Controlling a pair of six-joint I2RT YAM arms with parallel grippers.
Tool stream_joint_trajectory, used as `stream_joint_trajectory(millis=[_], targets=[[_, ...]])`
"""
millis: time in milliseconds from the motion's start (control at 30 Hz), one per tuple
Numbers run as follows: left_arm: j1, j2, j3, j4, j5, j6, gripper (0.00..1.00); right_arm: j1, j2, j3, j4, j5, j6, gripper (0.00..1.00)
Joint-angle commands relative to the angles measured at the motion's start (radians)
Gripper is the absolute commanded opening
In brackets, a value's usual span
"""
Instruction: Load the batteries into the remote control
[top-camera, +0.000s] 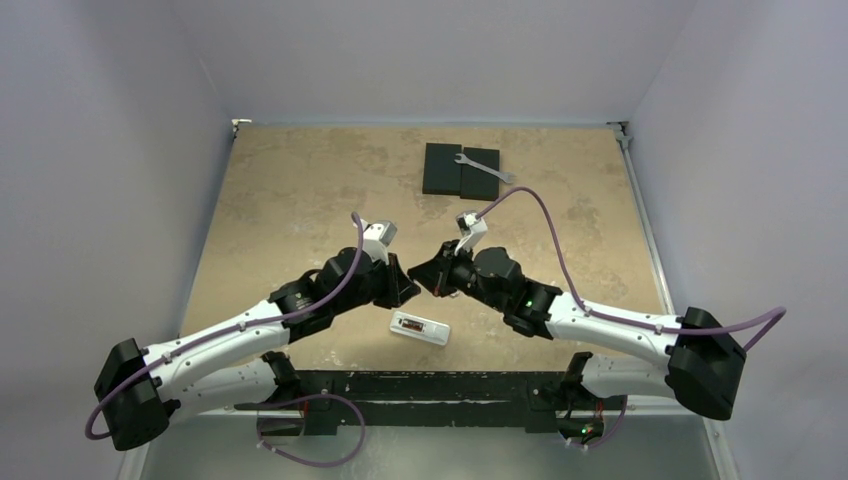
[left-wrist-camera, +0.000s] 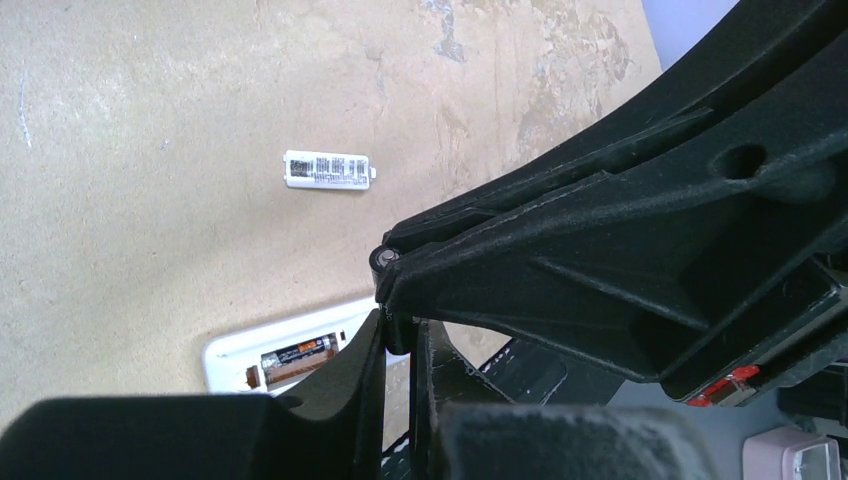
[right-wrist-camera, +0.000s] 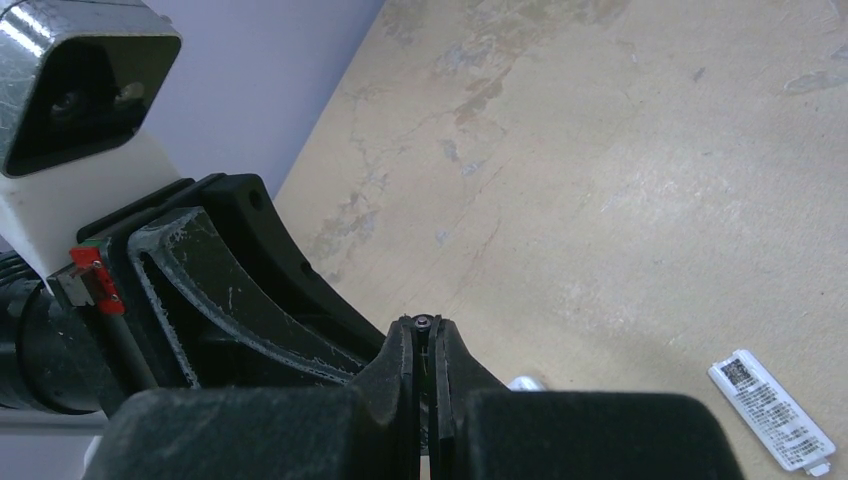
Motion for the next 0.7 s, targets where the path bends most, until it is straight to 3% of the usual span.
stream_joint_trajectory(millis=[0,100,300,367,667], targets=[[-0.001,-0.008,0.049,0.105,-0.010,-0.004,0.00,0.019,-0.015,-0.010,0.016,-0.057,0.008,0.00],[-0.001,-0.016,0.047,0.088,-0.025,-0.001,0.00,0.019,-0.004,-0.002,0.006,-0.062,0.003,0.00],[0.002,-0.028,0.038,0.075,-0.025,0.015,0.00,0.019,0.012,0.037,-0.042,-0.074,-0.051,0.30],[0.009,-0.020,0.037,0.075,0.003,0.027,0.00,0.019,0.010,0.049,-0.071,-0.074,-0.070,0.36],[0.100,0.003,0.005,0.094,0.217,0.056,0.00,0.019,-0.044,0.097,-0.218,-0.045,-0.207,0.43]])
